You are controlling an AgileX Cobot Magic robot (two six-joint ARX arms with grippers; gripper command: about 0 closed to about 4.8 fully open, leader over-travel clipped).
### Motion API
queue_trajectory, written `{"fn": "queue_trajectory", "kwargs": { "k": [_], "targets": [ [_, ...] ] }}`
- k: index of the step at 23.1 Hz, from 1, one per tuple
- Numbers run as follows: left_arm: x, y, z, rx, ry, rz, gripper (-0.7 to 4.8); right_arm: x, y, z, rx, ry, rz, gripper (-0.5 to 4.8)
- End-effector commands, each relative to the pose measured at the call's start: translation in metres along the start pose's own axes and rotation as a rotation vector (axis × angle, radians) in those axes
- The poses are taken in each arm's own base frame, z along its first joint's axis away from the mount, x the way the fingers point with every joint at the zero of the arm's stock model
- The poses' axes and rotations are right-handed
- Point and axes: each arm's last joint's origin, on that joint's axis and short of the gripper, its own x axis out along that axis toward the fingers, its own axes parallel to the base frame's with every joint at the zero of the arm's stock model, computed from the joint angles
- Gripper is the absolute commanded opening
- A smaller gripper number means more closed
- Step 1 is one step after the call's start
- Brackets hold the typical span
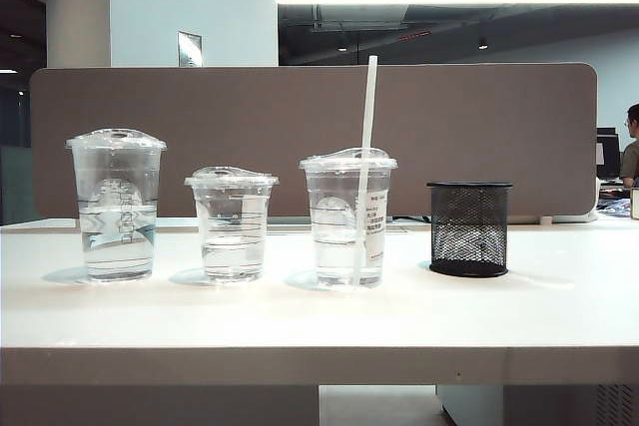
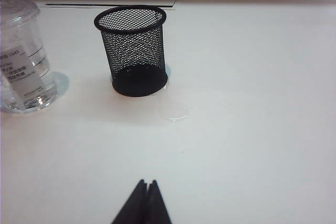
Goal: Pick up the straw and insert it into the medium coffee cup.
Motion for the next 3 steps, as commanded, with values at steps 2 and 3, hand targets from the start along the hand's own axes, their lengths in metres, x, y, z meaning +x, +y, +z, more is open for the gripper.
{"fn": "queue_trajectory", "kwargs": {
  "k": [2, 3],
  "targets": [
    [-0.0002, -0.0002, 0.0002, -0.001, 0.004, -0.002, -0.04, -0.0003, -0.0001, 0.0009, -0.004, -0.005, -0.004, 0.00],
    [-0.0002, -0.0002, 0.0002, -0.001, 0.004, -0.002, -0.04, -0.0003, -0.0001, 0.0009, -0.004, -0.004, -0.004, 0.00]
  ]
}}
